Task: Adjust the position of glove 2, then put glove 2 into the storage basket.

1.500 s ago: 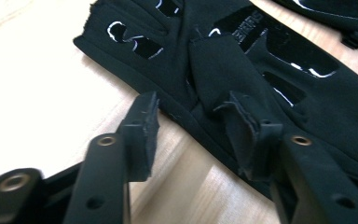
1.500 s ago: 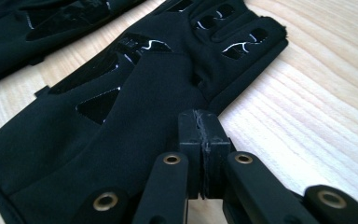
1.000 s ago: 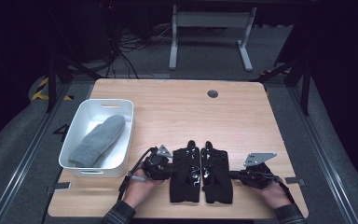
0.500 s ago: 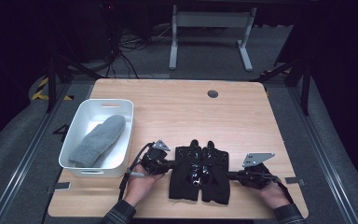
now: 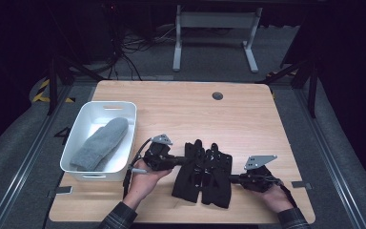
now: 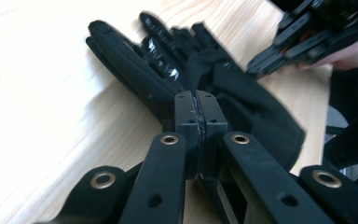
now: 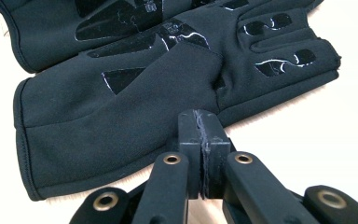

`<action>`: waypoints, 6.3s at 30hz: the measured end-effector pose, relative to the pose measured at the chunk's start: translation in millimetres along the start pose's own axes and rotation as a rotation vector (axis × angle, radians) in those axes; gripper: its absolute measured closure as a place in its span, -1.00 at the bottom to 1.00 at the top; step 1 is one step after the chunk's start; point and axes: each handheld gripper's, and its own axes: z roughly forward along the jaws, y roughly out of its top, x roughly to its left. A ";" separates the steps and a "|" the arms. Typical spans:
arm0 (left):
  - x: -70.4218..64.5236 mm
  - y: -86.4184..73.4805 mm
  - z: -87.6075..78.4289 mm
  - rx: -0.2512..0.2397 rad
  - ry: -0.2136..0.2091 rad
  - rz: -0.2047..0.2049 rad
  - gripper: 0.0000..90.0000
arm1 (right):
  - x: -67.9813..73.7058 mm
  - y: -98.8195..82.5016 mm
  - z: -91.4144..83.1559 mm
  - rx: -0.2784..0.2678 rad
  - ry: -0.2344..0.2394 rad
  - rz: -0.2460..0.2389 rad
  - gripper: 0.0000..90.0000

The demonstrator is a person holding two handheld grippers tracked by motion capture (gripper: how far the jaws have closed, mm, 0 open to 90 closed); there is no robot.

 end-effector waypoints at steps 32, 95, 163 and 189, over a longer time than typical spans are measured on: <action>-14.8 29.6 30.2 -0.022 -0.116 0.023 1.00 | 3.6 34.0 33.9 -0.017 0.030 -0.032 0.99; -31.0 -8.5 53.8 0.328 0.018 0.201 1.00 | -53.7 -5.8 -5.8 -0.057 -0.362 0.120 -0.44; 11.0 11.7 70.6 0.324 0.162 0.248 -0.43 | -55.4 -7.5 -1.4 -0.080 -0.351 0.133 -0.64; -2.2 24.6 54.0 0.304 0.051 0.169 0.55 | -55.0 -7.4 -1.0 -0.081 -0.350 0.134 -0.64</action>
